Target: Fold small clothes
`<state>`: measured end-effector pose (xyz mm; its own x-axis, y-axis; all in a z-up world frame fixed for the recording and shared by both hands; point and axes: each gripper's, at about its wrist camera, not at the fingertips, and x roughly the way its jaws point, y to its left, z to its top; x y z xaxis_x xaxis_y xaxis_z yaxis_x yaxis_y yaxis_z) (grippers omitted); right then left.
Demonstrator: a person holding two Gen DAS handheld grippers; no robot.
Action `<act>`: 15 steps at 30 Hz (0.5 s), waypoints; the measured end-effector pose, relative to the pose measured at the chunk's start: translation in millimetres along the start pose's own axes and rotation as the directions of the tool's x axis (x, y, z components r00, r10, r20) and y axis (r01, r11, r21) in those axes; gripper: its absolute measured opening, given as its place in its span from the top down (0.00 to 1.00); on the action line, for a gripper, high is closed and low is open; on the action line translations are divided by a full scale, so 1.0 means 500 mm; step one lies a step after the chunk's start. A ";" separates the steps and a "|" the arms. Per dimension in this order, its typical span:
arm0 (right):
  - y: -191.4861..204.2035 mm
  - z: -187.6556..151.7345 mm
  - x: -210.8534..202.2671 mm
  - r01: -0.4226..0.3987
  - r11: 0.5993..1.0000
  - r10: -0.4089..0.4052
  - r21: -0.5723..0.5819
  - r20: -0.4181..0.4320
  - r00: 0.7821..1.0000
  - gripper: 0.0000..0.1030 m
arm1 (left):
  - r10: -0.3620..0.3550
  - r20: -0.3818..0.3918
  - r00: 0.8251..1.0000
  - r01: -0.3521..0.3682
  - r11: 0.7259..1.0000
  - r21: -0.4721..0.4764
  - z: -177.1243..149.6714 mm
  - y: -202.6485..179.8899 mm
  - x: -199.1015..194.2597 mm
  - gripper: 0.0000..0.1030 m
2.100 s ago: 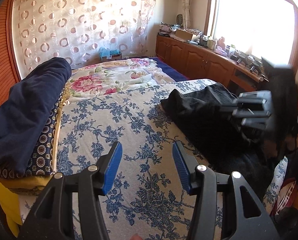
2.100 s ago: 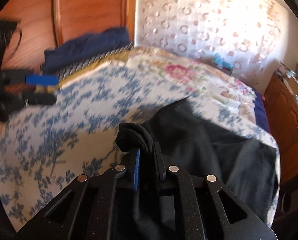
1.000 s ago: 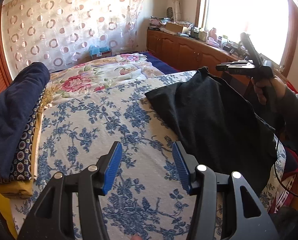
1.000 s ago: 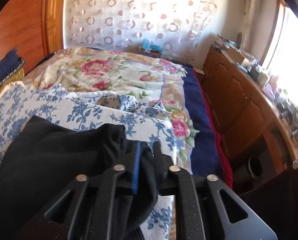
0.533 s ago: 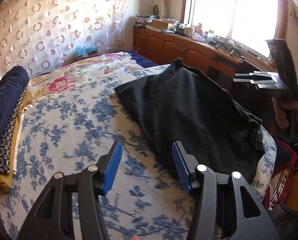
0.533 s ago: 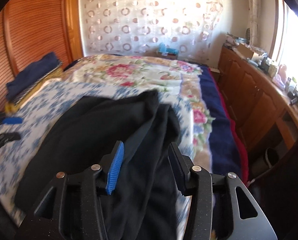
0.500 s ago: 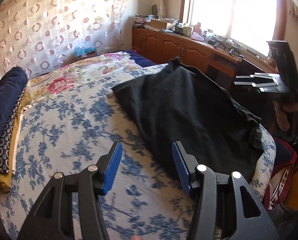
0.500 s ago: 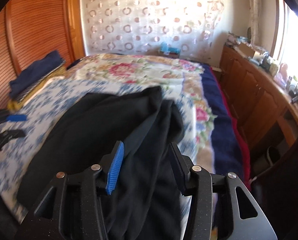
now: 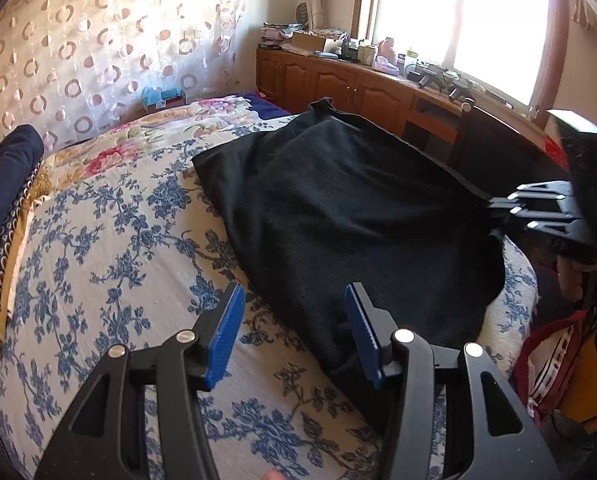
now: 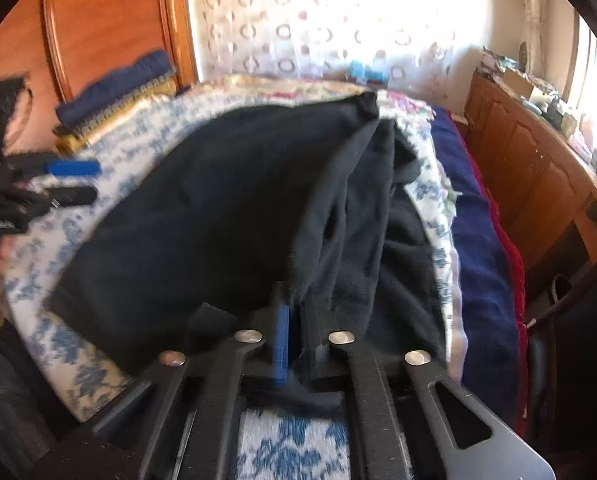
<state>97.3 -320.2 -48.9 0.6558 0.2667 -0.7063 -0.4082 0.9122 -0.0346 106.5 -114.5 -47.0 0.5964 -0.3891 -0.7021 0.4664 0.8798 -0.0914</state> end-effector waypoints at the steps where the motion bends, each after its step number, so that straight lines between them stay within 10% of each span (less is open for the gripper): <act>1: -0.002 0.001 -0.016 0.006 1.000 -0.006 0.002 0.024 1.000 0.99 | 0.000 0.004 1.000 0.000 1.000 -0.002 0.002 -0.001 -0.004 0.50; 8: -0.069 -0.034 -0.040 0.044 0.988 -0.049 0.147 0.033 0.998 0.99 | -0.014 0.004 1.000 0.014 1.000 0.025 0.008 -0.025 -0.005 0.50; 15: -0.100 -0.055 -0.021 0.115 0.972 -0.115 0.204 -0.011 0.993 0.56 | -0.023 -0.024 0.999 0.024 1.000 0.012 -0.010 -0.031 0.023 0.50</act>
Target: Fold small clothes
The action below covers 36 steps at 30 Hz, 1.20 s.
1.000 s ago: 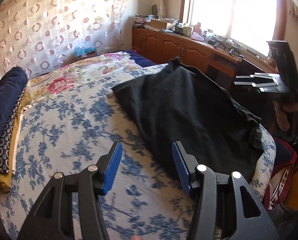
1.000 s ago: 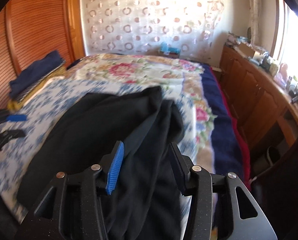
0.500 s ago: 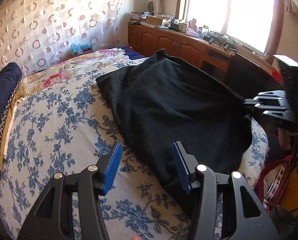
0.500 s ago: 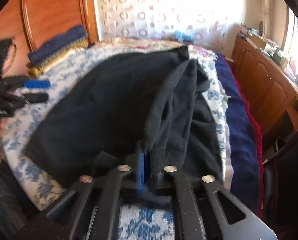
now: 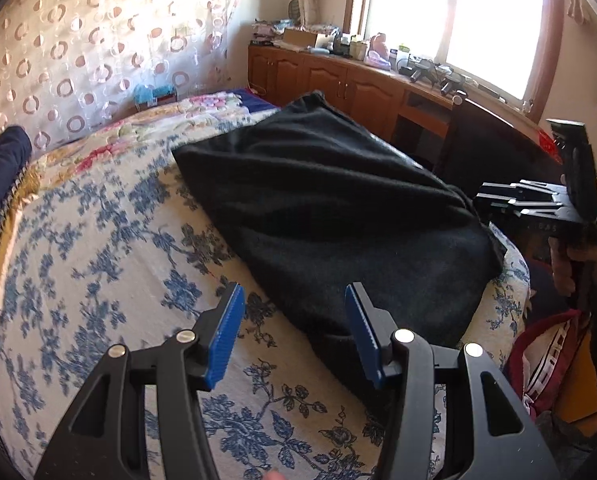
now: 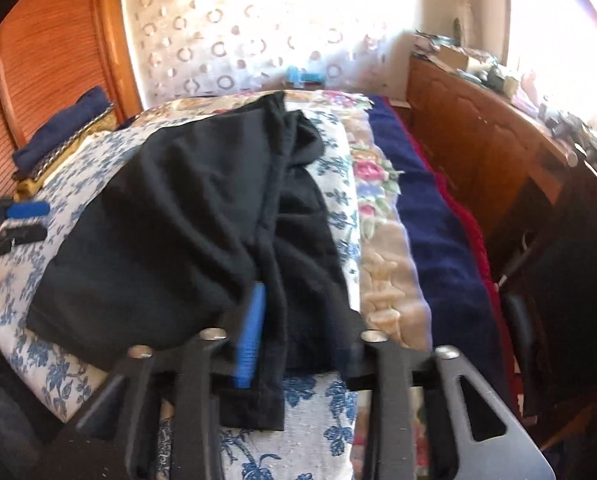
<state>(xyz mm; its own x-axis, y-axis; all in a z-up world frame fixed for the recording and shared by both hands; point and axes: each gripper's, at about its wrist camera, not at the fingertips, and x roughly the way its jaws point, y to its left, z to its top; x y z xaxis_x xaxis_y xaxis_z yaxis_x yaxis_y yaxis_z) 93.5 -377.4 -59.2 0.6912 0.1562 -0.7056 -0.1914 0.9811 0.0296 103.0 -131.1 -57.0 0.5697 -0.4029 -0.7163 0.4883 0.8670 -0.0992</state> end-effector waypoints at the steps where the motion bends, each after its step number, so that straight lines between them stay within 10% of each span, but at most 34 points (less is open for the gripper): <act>1: -0.001 -0.001 0.000 -0.008 1.000 0.008 0.004 0.004 1.000 0.56 | 0.000 -0.008 1.000 0.000 1.000 0.000 -0.005 -0.001 0.007 0.50; 8: 0.006 -0.012 0.006 -0.037 0.999 0.037 0.010 -0.001 0.999 0.55 | 0.002 -0.039 0.999 -0.003 1.000 -0.005 -0.024 -0.009 0.029 0.50; 15: 0.006 -0.029 0.021 0.022 1.000 -0.023 -0.016 -0.025 0.999 0.33 | 0.003 -0.051 0.999 -0.004 1.000 -0.014 -0.037 -0.013 0.033 0.50; 36: -0.001 -0.045 0.022 -0.088 0.996 0.089 0.031 -0.022 0.996 0.36 | -0.060 -0.024 0.998 0.058 0.996 -0.066 -0.066 -0.027 -0.018 0.50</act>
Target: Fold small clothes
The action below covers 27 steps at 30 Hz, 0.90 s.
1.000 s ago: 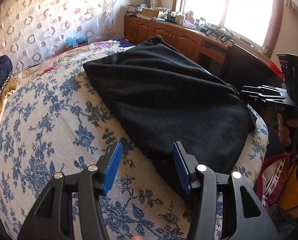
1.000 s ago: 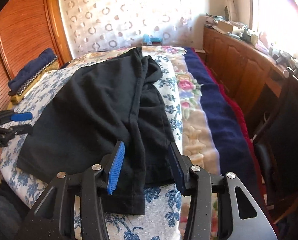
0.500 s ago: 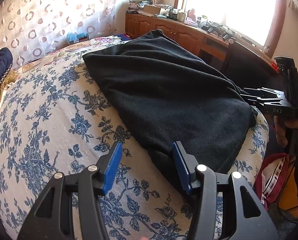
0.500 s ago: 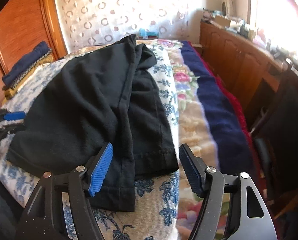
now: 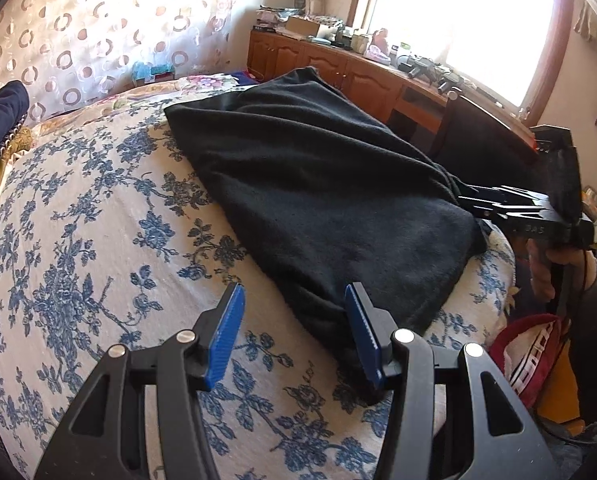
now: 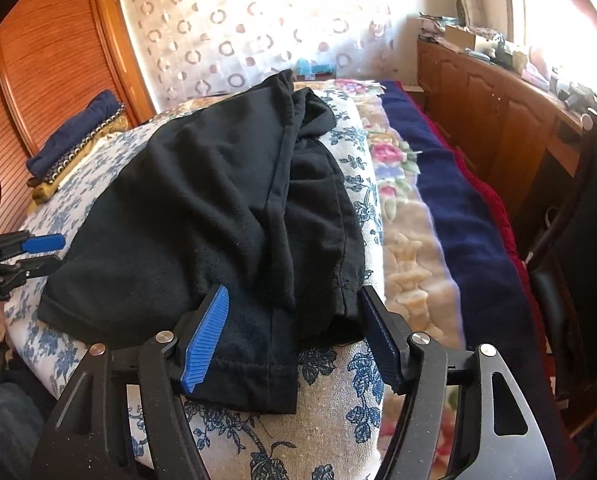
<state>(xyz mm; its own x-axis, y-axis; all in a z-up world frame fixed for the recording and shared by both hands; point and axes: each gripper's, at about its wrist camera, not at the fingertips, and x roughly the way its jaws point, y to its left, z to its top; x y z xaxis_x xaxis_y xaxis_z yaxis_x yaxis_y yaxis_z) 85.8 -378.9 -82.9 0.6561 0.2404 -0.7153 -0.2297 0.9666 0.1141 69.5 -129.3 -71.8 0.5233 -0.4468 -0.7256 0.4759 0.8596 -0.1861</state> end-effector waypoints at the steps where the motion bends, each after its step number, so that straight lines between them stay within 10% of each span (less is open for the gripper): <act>1: 0.003 -0.001 0.001 0.001 1.000 -0.001 -0.005 0.000 1.000 0.36 | -0.005 -0.002 1.000 0.005 1.000 0.004 -0.003 -0.004 -0.001 0.50; 11: 0.016 0.005 0.009 -0.045 0.998 0.045 -0.031 -0.002 0.999 0.64 | -0.090 -0.032 0.995 0.090 0.996 0.009 -0.021 -0.021 0.020 0.50; 17: 0.016 0.005 0.008 -0.109 0.994 0.110 -0.024 0.008 0.994 0.87 | -0.117 -0.024 0.993 0.117 0.993 0.032 -0.024 -0.032 0.021 0.88; 27: 0.021 0.106 -0.077 -0.154 0.987 0.161 -0.047 0.216 0.963 0.90 | -0.138 0.157 0.978 0.140 0.990 0.000 0.121 0.020 -0.055 0.95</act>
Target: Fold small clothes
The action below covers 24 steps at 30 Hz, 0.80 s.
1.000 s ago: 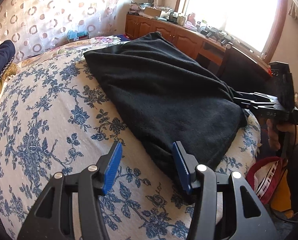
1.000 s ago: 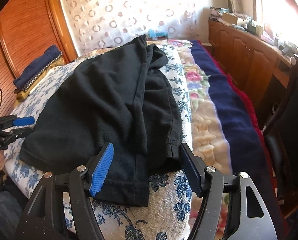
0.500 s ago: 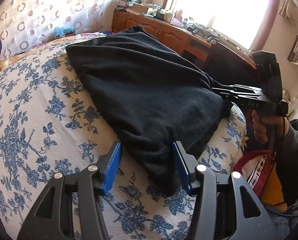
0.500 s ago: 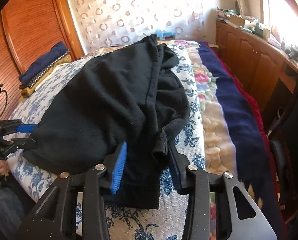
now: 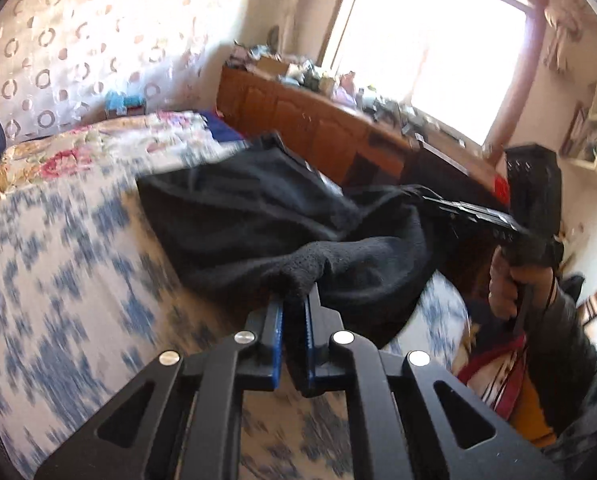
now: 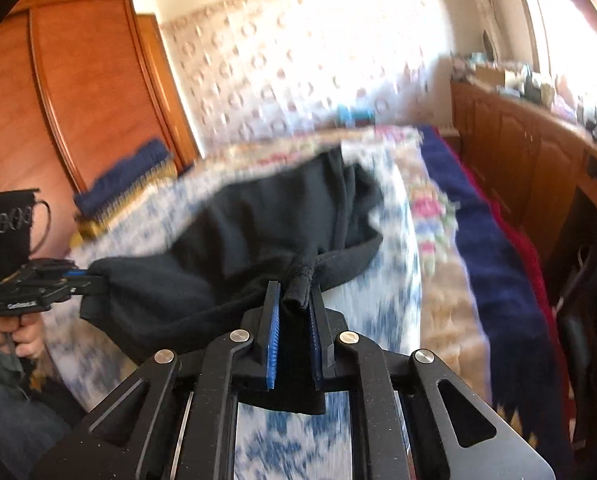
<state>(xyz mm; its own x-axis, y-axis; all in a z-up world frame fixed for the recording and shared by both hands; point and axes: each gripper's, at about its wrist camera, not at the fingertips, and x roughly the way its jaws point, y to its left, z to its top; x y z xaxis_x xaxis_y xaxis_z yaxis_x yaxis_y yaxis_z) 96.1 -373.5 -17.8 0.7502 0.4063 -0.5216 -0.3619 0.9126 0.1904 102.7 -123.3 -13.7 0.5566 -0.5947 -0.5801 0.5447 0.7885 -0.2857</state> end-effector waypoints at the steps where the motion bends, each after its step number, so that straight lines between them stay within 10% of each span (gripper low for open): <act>1: 0.001 0.018 0.001 0.000 1.000 0.000 -0.005 0.013 1.000 0.90 | 0.009 0.012 1.000 -0.009 1.000 -0.006 0.020 0.012 0.001 0.95; 14: -0.059 0.213 0.217 0.030 0.999 -0.031 -0.034 -0.030 0.999 0.90 | 0.104 -0.012 0.994 -0.105 0.993 -0.061 0.177 0.161 0.119 0.95; 24: -0.100 0.241 0.347 0.048 0.998 -0.053 -0.046 -0.109 0.993 0.89 | 0.112 -0.045 0.993 -0.116 0.989 -0.093 0.208 0.234 0.179 0.85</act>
<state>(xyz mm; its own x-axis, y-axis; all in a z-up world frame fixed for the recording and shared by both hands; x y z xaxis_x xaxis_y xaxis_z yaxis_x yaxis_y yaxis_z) 311.2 -343.0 -17.5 0.7035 0.3497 -0.6187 -0.3503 0.9281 0.1263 281.3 -100.7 -19.5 0.5853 -0.4946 -0.6425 0.4159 0.8634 -0.2858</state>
